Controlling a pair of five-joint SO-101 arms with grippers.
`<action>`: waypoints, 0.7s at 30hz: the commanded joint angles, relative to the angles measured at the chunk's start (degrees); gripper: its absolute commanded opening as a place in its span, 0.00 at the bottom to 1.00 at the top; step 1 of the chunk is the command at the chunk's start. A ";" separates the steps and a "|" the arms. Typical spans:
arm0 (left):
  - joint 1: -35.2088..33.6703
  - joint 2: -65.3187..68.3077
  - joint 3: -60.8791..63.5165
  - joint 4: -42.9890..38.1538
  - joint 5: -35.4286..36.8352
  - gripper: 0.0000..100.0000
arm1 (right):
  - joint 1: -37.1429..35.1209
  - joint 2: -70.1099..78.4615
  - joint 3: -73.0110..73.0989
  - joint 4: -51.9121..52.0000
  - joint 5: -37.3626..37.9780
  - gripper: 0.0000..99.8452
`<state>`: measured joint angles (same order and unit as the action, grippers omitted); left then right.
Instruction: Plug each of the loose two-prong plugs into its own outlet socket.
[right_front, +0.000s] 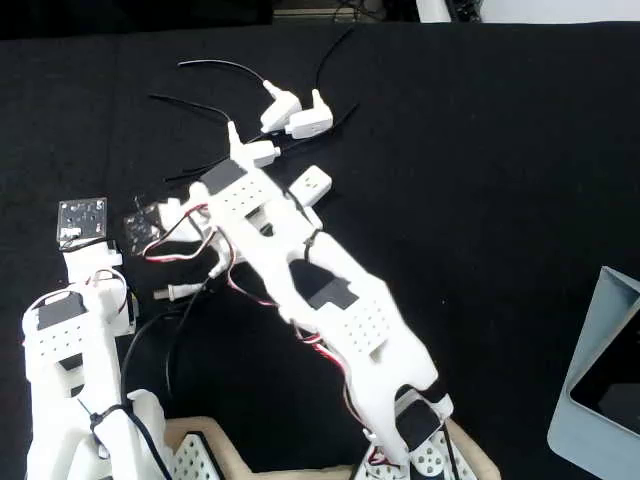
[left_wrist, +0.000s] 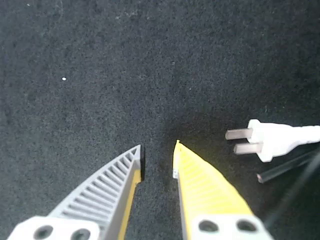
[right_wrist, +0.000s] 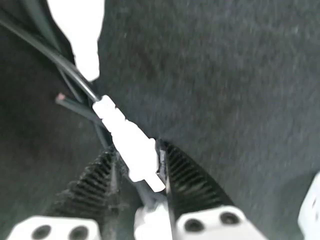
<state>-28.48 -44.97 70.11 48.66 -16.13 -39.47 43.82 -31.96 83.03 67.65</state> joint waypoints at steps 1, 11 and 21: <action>0.22 -0.88 -0.31 -0.97 0.26 0.12 | 3.08 -7.52 -1.71 2.90 -0.35 0.01; 0.22 -0.88 -0.31 -0.97 0.26 0.12 | 9.85 -18.77 -1.71 10.46 -19.43 0.01; 0.22 -0.88 -0.31 -0.97 0.26 0.12 | 13.63 -23.69 2.24 17.67 -53.27 0.01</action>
<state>-28.48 -44.97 70.11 48.66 -16.13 -27.16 23.96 -31.34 98.68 22.99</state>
